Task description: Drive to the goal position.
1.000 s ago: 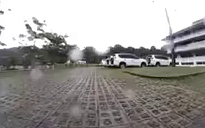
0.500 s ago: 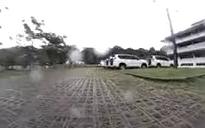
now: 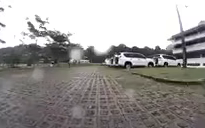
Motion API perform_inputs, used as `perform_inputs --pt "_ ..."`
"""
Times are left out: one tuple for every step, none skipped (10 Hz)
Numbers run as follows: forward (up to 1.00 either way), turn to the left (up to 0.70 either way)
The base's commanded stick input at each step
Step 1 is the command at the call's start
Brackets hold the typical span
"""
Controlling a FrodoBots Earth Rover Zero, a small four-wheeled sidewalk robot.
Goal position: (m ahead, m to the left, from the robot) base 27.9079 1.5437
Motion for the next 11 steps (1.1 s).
perform_inputs --pt "0.85 0.0" --pt "0.85 0.0" --pt "0.85 0.0" --pt "0.85 0.0" --pt "0.85 0.0" --pt "0.85 0.0" --pt "0.85 0.0" --pt "0.85 0.0" --pt "0.85 0.0" --pt "0.85 0.0" --pt "0.85 0.0"
